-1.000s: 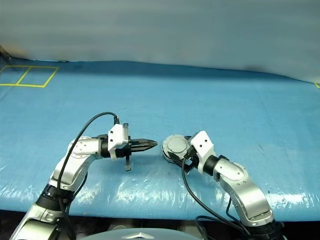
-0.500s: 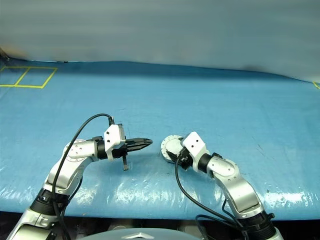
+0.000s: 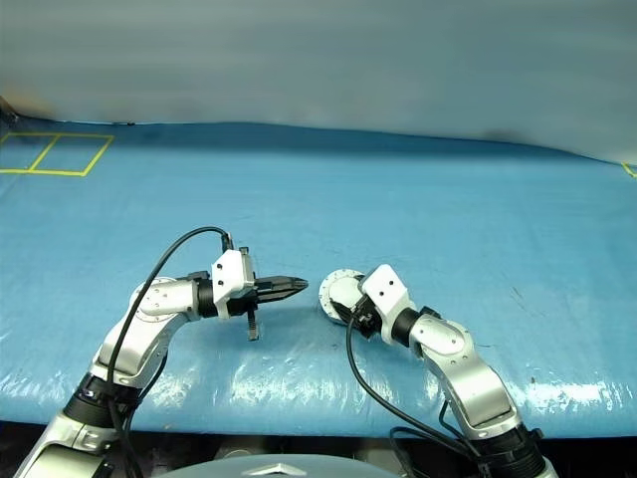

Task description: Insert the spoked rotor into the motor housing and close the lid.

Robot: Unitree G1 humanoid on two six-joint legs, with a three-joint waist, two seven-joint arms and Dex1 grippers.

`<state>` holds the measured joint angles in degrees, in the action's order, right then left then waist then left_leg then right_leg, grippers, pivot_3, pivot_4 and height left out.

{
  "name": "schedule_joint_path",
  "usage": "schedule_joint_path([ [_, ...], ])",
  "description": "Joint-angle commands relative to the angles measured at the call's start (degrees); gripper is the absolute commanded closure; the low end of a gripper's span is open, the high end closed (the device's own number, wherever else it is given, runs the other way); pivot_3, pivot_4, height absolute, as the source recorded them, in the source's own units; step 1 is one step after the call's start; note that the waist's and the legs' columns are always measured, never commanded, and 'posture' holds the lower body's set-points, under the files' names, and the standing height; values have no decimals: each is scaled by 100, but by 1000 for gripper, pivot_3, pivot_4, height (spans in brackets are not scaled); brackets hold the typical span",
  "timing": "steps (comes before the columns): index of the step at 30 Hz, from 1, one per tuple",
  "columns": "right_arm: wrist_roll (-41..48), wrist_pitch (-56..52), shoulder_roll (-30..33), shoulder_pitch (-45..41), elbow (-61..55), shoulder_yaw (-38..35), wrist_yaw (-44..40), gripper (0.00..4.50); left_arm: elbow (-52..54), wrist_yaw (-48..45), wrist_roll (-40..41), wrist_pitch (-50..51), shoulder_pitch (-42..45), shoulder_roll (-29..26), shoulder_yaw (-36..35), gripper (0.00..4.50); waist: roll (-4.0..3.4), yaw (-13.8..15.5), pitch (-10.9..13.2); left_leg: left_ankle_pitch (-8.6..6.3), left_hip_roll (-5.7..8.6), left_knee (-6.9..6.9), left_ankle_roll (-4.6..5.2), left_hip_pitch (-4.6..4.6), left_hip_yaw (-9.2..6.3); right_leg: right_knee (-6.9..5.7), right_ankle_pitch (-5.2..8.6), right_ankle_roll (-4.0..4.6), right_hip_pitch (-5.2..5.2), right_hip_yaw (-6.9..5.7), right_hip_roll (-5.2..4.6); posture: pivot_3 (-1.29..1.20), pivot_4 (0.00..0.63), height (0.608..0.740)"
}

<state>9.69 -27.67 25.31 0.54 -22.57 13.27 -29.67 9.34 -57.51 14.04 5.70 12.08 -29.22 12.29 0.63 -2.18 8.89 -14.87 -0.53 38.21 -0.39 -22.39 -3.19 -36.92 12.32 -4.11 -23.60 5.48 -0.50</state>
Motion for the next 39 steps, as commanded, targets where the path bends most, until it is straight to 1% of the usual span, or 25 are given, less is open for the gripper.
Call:
schedule_joint_path([
  [1,-148,-84,26,183,234,13,87,1468,5,15,-8,-133,96,70,13,4500,2,3,-1,0,0,0,0,2,0,0,9,15,3,0,0,0,150,740],
  [4,-47,-91,-19,240,299,-191,125,1468,-7,18,-3,-127,121,102,9,4500,4,10,-3,0,0,0,0,9,0,0,12,20,10,0,0,0,150,740],
  [6,357,-186,-119,304,246,-511,19,1468,-5,-35,-10,-133,122,89,32,4500,5,13,-3,0,0,0,0,14,0,0,14,23,15,0,-1,0,150,740],
  [8,596,-243,-140,334,178,-678,-81,1468,-18,-62,3,-122,131,93,38,4500,5,28,-3,0,2,0,0,16,0,1,14,23,19,1,-2,0,150,740],
  [18,523,-199,-216,311,230,-386,-29,1468,-181,-137,-77,-209,210,122,124,4500,8,8,-5,0,1,-1,0,18,2,1,16,26,18,1,-1,0,150,740],
  [25,954,-253,-330,177,-275,-711,-101,1468,-251,-175,-95,-271,238,134,187,4500,7,5,-4,0,-1,-5,0,22,4,0,18,30,18,3,0,0,150,740],
  [30,946,-310,-149,15,-604,-641,-189,1468,-287,-173,-105,-309,238,167,215,4500,6,3,-2,0,-1,-13,0,13,8,0,18,30,3,5,-1,0,150,740],
  [33,894,-353,-25,-22,-576,-593,-248,1468,-308,-169,-137,-348,231,198,238,4500,5,2,-1,0,-1,-13,0,1,6,0,9,14,-8,4,0,0,150,740],
  [39,781,-354,51,-23,-327,-571,-226,1468,-304,-140,-164,-361,203,226,231,4500,5,6,-1,0,0,-13,0,-7,3,2,8,12,-13,2,0,0,150,740],
])
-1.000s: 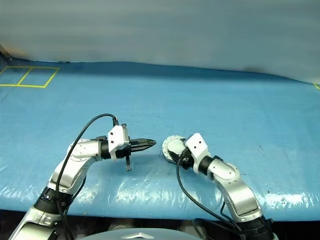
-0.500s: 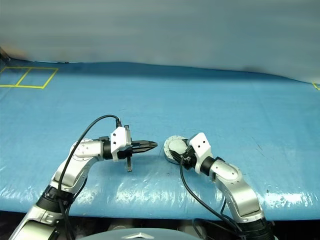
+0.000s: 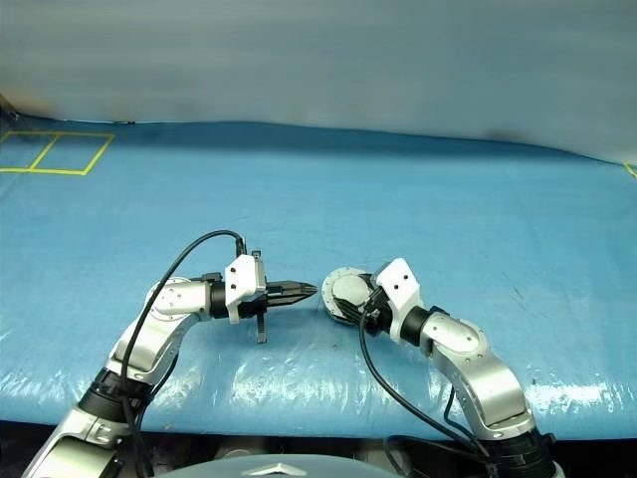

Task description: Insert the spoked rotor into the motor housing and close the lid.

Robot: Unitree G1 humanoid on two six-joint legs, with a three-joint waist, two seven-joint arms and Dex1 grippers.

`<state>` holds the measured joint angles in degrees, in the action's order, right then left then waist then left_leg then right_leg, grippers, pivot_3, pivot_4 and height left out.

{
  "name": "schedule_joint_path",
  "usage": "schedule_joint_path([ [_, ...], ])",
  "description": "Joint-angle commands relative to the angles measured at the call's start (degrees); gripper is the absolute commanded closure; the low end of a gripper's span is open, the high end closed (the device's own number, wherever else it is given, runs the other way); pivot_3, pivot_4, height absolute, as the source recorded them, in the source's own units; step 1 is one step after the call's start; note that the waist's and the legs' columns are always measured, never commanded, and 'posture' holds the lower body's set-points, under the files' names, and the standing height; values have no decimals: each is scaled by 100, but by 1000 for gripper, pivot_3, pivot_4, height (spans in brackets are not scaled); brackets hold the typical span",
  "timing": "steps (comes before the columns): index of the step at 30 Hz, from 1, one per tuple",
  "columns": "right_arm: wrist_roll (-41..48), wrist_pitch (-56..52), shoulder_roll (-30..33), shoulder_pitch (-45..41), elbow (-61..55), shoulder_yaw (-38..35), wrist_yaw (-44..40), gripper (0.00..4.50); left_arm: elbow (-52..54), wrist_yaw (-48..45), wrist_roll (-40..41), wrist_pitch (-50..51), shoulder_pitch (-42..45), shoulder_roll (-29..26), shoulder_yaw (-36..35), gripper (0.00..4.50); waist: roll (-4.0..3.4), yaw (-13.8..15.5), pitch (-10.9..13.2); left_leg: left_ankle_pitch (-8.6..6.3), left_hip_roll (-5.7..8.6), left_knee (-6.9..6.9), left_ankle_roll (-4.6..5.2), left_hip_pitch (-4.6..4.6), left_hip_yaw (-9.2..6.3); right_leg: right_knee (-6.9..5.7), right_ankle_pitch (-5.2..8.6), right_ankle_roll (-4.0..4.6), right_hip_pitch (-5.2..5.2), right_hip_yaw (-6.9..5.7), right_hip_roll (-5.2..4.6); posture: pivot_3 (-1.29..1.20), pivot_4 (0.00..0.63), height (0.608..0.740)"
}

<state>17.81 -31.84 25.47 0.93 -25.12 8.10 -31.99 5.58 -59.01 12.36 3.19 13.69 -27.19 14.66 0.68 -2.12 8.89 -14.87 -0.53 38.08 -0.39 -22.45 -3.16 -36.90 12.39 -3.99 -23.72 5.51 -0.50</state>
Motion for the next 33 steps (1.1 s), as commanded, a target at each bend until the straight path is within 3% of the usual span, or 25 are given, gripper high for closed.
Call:
schedule_joint_path([
  [1,-42,67,14,-46,-14,-37,9,1468,75,20,5,-107,28,21,-15,4500,0,1,0,0,0,0,0,0,0,1,0,0,0,0,0,0,150,740],
  [9,-215,95,-203,-27,375,108,148,1468,62,56,-11,-129,13,9,-35,4500,1,-3,-1,0,0,2,0,1,0,0,0,1,2,-1,0,0,150,740],
  [20,-496,225,-7,220,716,126,126,1468,-6,10,-35,-175,53,10,2,4500,7,1,-5,0,-1,2,0,55,10,-1,14,21,55,7,-1,0,150,740],
  [33,-376,166,78,241,697,98,31,1468,-118,-14,-92,-272,113,79,38,4500,10,18,-6,0,2,-2,0,55,9,3,15,22,56,7,-3,0,150,740],
])
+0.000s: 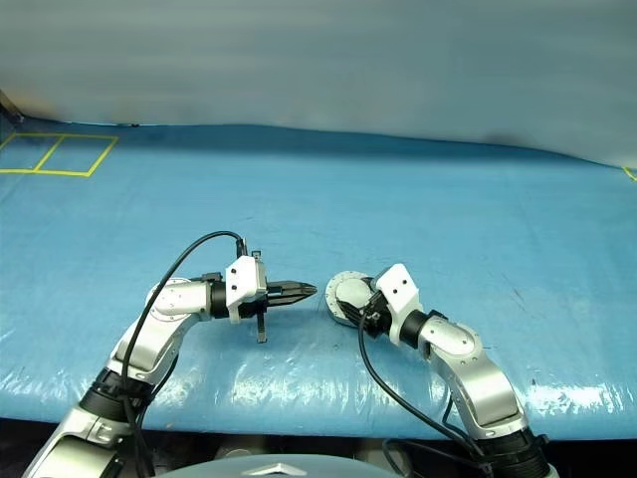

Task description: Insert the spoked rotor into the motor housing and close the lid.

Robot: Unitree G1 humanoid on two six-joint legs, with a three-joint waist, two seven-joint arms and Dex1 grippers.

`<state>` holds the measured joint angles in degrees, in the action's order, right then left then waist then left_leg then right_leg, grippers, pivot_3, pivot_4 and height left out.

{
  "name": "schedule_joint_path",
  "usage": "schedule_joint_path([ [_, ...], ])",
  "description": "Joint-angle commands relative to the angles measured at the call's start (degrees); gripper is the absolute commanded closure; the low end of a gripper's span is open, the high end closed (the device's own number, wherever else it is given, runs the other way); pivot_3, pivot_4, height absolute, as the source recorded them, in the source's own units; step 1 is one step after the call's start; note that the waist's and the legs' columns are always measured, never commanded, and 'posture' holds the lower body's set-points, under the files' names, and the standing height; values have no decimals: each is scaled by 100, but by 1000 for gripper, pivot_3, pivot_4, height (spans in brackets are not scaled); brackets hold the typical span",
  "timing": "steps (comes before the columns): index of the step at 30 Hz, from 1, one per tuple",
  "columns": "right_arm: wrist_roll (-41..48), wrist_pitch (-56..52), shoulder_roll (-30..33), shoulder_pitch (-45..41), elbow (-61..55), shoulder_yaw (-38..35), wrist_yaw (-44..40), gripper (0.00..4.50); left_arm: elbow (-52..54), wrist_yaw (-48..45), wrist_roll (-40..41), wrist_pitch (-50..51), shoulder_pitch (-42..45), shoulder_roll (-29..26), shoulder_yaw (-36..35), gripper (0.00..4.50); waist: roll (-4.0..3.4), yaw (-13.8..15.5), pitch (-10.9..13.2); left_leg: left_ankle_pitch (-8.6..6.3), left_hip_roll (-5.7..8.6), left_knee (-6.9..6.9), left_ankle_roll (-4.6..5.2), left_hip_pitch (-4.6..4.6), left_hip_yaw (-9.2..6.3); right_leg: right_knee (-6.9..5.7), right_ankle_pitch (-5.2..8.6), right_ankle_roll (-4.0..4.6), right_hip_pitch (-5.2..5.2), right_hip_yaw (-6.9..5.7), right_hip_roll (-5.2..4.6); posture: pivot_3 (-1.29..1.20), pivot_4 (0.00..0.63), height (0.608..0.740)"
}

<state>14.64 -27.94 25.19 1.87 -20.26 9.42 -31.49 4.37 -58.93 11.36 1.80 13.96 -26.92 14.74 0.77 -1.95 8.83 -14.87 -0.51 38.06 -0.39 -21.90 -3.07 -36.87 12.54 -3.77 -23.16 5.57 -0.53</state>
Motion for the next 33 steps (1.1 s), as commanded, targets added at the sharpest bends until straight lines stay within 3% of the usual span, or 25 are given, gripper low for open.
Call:
schedule_joint_path([
  [1,-99,-228,134,139,223,-13,-12,1468,0,-21,4,-140,88,56,33,4500,1,2,0,0,0,-1,0,0,-1,0,0,0,0,-1,0,0,150,740],
  [13,-766,-156,373,226,716,493,180,1468,13,7,-13,-172,43,55,52,4500,25,9,-19,-1,-1,-6,0,28,-2,7,4,3,29,-2,0,0,150,740],
  [19,505,-237,-337,212,-30,-267,67,1468,46,-7,0,-165,28,45,65,4500,32,-8,-23,-1,-5,-7,-1,32,-6,5,5,4,31,-3,1,0,150,740],
  [24,1104,-360,-495,105,-550,-617,-11,1468,62,-10,4,-150,40,47,78,4500,20,-15,-11,-1,-5,-22,-1,4,-2,4,7,8,-5,-2,1,0,150,740],
  [33,1000,-490,-61,-95,-872,-588,-47,1468,-22,-27,1,-172,142,75,129,4500,-5,-22,11,-1,-5,-19,-1,-40,-3,0,5,6,-53,-3,3,0,150,740],
])
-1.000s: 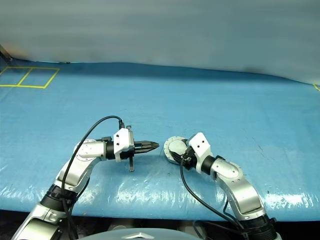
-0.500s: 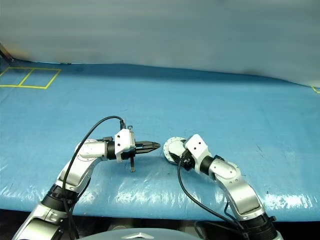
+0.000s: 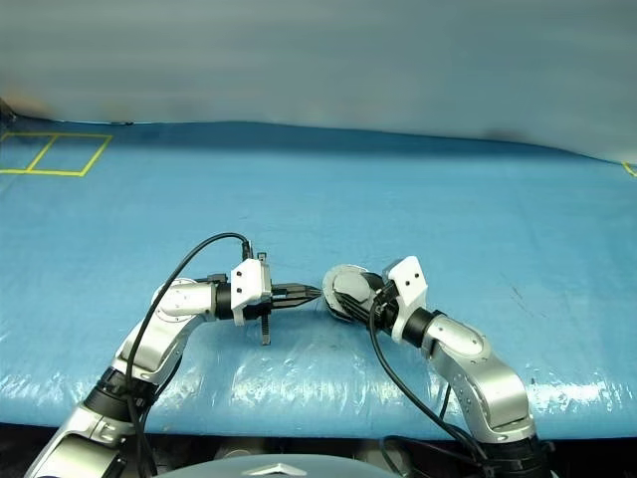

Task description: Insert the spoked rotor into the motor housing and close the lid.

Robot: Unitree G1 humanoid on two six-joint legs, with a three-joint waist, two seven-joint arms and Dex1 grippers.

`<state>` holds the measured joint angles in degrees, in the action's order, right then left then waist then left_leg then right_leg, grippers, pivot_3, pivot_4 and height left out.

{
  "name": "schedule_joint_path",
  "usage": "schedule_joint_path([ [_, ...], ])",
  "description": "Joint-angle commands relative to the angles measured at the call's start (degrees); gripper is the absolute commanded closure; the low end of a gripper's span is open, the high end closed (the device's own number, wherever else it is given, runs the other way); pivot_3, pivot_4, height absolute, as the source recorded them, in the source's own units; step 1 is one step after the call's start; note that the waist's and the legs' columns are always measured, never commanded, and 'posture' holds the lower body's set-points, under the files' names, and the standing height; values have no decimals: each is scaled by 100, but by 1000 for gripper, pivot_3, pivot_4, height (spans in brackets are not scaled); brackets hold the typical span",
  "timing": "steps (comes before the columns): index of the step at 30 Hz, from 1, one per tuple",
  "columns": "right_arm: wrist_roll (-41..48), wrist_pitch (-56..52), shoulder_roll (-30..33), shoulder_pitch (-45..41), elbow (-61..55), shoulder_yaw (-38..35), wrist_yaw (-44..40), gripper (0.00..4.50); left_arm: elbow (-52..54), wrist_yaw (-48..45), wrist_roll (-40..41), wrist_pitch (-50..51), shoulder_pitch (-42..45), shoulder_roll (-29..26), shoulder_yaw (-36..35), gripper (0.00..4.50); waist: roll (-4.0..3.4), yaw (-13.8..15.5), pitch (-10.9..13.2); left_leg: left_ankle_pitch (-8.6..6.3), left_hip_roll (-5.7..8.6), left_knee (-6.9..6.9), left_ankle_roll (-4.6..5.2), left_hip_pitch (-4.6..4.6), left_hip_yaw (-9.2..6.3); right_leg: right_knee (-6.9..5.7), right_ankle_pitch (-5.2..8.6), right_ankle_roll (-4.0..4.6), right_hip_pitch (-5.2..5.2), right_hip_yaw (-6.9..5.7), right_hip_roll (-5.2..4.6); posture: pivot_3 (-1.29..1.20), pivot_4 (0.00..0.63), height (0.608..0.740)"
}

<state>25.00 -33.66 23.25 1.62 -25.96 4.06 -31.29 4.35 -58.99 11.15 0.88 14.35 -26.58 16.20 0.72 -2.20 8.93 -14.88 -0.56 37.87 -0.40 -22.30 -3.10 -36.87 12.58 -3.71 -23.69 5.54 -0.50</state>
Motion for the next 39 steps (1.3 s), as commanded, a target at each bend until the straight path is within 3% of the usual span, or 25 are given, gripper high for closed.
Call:
schedule_joint_path([
  [1,9,65,148,-61,-301,-59,-87,1468,-28,-23,17,-86,108,41,-11,4500,0,3,0,0,1,0,0,-2,0,1,0,0,-1,0,0,0,150,740],
  [25,-598,193,224,52,745,272,41,1468,32,19,1,-82,44,30,3,4500,1,12,-2,0,4,20,0,-9,-8,1,-3,-6,6,-5,-1,0,150,740],
  [32,-293,218,311,-122,147,106,-187,1468,9,-10,2,-97,76,39,23,4500,2,24,-2,0,6,20,0,-12,-10,2,-5,-8,4,-5,-2,0,150,740],
  [39,-626,87,597,-354,159,402,-277,1468,-41,-37,11,-113,140,86,43,4500,0,10,0,0,5,18,0,-19,-10,1,-5,-8,-5,-5,-1,0,150,740],
])
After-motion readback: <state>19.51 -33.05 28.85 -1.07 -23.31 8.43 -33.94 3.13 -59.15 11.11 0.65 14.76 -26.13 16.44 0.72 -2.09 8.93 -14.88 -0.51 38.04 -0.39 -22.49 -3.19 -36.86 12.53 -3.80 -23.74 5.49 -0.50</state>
